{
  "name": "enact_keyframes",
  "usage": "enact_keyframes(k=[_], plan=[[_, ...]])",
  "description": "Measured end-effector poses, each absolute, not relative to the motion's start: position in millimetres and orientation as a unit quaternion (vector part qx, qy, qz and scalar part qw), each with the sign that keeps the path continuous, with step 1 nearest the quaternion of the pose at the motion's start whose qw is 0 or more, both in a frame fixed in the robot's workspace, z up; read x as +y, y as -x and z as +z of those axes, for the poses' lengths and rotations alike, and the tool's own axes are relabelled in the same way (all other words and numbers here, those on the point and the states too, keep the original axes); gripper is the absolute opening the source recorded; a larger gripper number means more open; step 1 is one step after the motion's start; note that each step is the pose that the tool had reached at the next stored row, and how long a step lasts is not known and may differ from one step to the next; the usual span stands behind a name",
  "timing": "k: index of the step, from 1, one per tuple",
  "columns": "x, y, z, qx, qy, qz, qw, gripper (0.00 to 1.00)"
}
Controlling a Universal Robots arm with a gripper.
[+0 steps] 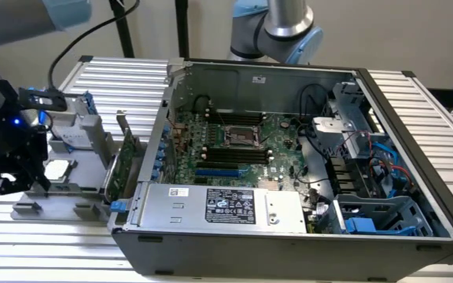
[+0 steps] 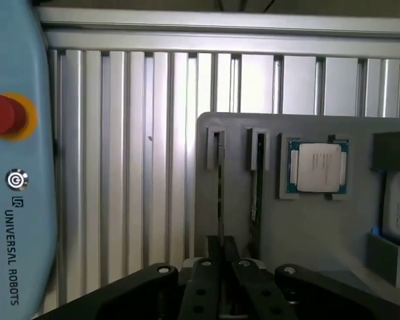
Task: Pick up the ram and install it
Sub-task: 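Pick up the ram and move it above insertion slot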
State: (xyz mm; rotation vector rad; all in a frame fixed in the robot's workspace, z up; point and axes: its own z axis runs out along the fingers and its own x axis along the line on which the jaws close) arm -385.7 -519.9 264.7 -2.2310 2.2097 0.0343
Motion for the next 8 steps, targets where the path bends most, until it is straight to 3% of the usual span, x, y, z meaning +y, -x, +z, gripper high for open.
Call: enact_keyframes(k=[8], plan=[[-520, 364, 290, 0.703, 0.711, 0.011, 0.001, 0.0]])
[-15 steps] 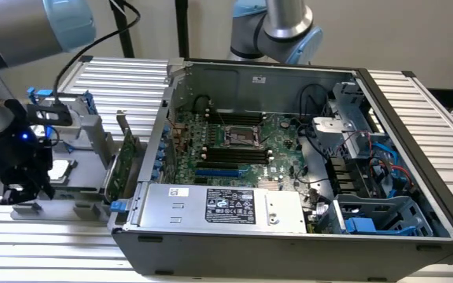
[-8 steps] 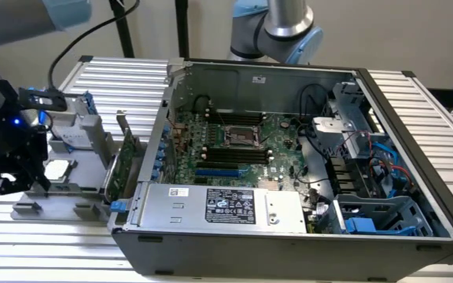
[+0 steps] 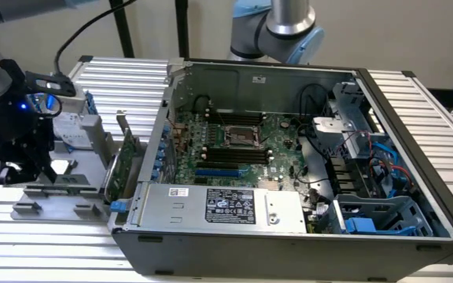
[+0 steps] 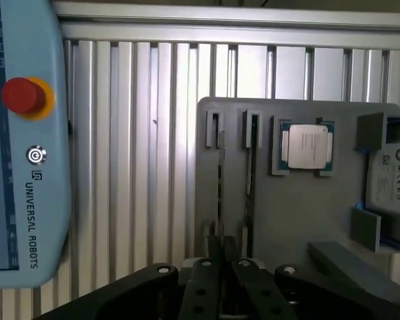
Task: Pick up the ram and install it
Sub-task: 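Pick up the ram and move it above insertion slot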
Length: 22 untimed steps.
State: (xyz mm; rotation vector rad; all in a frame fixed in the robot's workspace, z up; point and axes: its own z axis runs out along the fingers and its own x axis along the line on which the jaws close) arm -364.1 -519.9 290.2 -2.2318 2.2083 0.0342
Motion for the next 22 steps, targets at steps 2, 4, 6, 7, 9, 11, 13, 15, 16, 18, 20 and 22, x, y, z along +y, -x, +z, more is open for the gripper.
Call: enact_keyframes(k=[2, 4, 6, 7, 9, 11, 13, 15, 16, 18, 20, 22], plan=[[-520, 356, 297, 0.703, 0.711, 0.011, 0.001, 0.0], [-520, 348, 305, 0.703, 0.711, 0.012, 0.002, 0.0], [-520, 339, 313, 0.703, 0.711, 0.012, 0.002, 0.0], [-520, 334, 318, 0.703, 0.711, 0.012, 0.002, 0.0], [-520, 325, 327, 0.703, 0.711, 0.012, 0.002, 0.0], [-520, 316, 336, 0.703, 0.711, 0.012, 0.002, 0.0], [-520, 307, 345, 0.703, 0.711, 0.012, 0.002, 0.0], [-520, 298, 354, 0.703, 0.711, 0.012, 0.002, 0.0], [-520, 293, 359, 0.703, 0.711, 0.012, 0.002, 0.0], [-520, 284, 368, 0.703, 0.711, 0.013, 0.002, 0.0], [-520, 275, 377, 0.703, 0.711, 0.013, 0.003, 0.0], [-520, 266, 386, 0.703, 0.711, 0.013, 0.003, 0.0]])
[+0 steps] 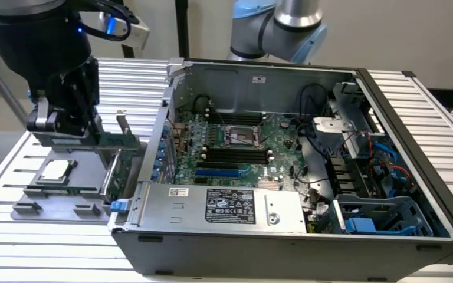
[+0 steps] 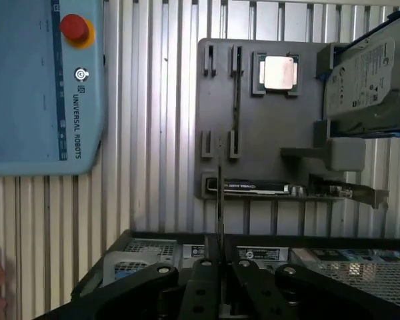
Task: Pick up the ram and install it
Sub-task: 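Pick up the ram and move it above insertion slot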
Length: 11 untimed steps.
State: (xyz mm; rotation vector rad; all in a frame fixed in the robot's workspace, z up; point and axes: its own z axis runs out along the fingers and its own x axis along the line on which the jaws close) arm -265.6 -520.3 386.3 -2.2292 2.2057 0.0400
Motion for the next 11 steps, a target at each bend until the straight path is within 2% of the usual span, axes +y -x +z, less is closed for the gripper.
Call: enact_keyframes(k=[4, 11], plan=[[-520, 247, 398, 0.703, 0.711, 0.013, 0.003, 0.0], [-520, 216, 400, 0.703, 0.711, 0.013, 0.002, 0.0]])
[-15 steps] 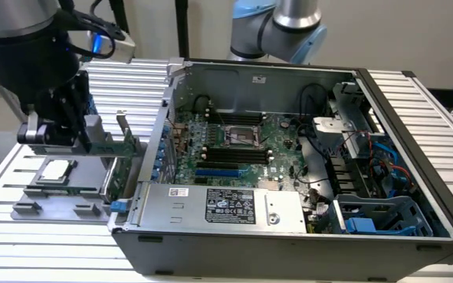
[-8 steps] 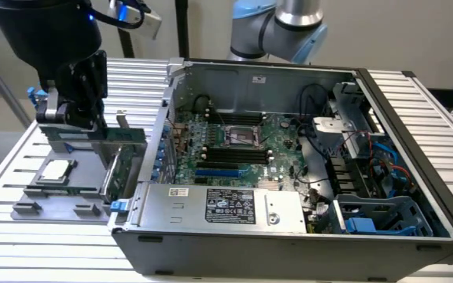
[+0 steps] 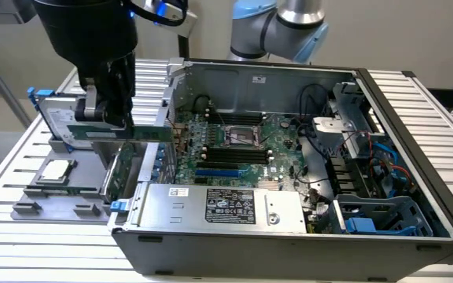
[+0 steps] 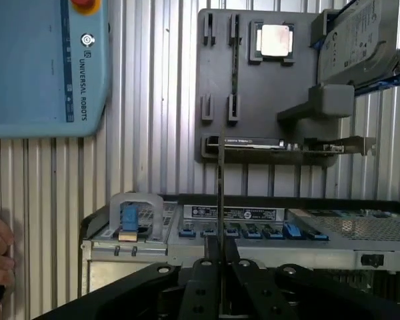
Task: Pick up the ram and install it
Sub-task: 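Pick up the ram and move it above insertion slot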
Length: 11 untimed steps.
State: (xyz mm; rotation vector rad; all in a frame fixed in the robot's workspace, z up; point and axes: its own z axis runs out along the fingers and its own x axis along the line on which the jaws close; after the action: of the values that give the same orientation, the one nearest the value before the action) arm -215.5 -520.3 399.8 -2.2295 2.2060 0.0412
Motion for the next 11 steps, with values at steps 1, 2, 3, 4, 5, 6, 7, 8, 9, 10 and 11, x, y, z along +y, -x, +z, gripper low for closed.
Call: enact_keyframes(k=[1, 2, 3, 4, 5, 6, 7, 8, 9, 10, 11], plan=[[-520, 211, 400, 0.703, 0.711, 0.013, 0.002, 0.0], [-520, 206, 400, 0.703, 0.711, 0.013, 0.002, 0.0], [-520, 202, 400, 0.703, 0.711, 0.013, 0.002, 0.0], [-520, 197, 400, 0.703, 0.711, 0.013, 0.002, 0.0], [-520, 193, 400, 0.703, 0.711, 0.013, 0.002, 0.0], [-520, 188, 400, 0.703, 0.711, 0.013, 0.002, 0.0], [-520, 184, 400, 0.703, 0.711, 0.013, 0.002, 0.0], [-520, 179, 400, 0.703, 0.711, 0.013, 0.002, 0.0], [-520, 175, 400, 0.703, 0.711, 0.013, 0.002, 0.0], [-520, 170, 400, 0.703, 0.711, 0.013, 0.002, 0.0], [-520, 165, 400, 0.703, 0.711, 0.013, 0.002, 0.0]])
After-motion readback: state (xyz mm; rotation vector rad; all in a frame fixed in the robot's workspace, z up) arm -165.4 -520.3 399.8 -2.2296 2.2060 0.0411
